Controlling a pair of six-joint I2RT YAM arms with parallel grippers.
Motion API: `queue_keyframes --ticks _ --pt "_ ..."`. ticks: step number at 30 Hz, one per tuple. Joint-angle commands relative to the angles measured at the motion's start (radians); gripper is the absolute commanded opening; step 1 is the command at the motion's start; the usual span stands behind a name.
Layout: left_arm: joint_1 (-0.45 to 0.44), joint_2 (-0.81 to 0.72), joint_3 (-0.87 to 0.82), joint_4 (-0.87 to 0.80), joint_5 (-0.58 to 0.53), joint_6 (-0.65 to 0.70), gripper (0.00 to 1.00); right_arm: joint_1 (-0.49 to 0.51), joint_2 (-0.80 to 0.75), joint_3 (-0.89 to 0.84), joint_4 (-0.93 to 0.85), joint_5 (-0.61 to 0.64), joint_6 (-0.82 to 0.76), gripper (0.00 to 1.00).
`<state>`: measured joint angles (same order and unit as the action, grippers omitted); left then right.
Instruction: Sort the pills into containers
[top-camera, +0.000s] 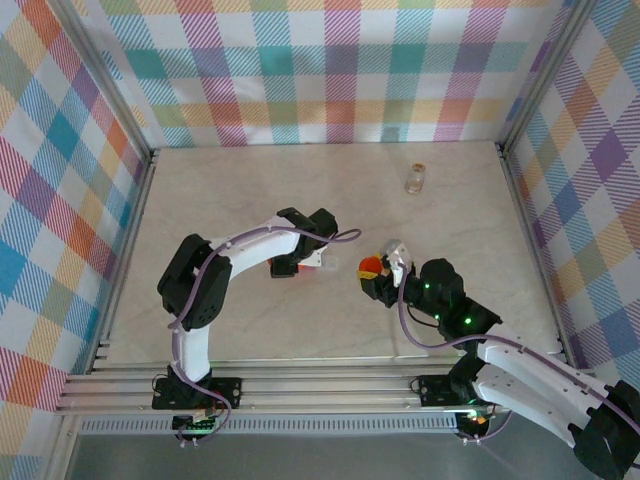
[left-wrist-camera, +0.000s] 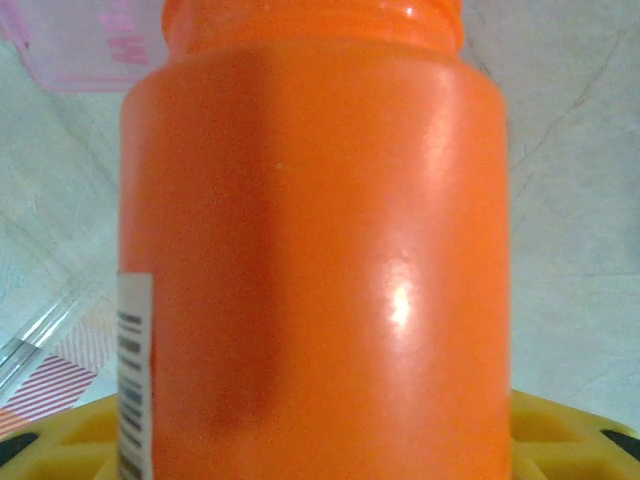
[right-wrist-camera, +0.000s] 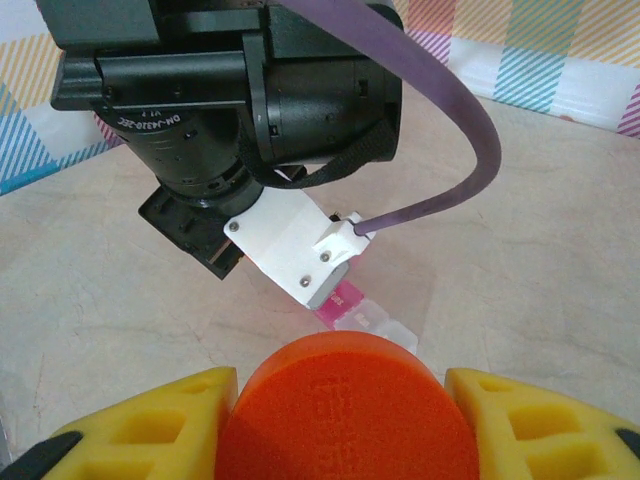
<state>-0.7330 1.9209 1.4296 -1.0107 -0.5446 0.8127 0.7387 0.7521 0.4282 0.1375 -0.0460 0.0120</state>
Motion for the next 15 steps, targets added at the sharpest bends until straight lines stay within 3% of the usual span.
queue_keyframes --ticks 1,15 --pt "-0.006 -0.071 -0.02 -0.001 -0.027 0.029 0.0 -0.007 0.004 0.032 0.016 -0.02 0.011 0.18" --pt "-0.008 -0.039 -0.019 0.006 -0.053 0.049 0.0 -0.007 0.006 0.032 0.016 -0.021 0.012 0.18"
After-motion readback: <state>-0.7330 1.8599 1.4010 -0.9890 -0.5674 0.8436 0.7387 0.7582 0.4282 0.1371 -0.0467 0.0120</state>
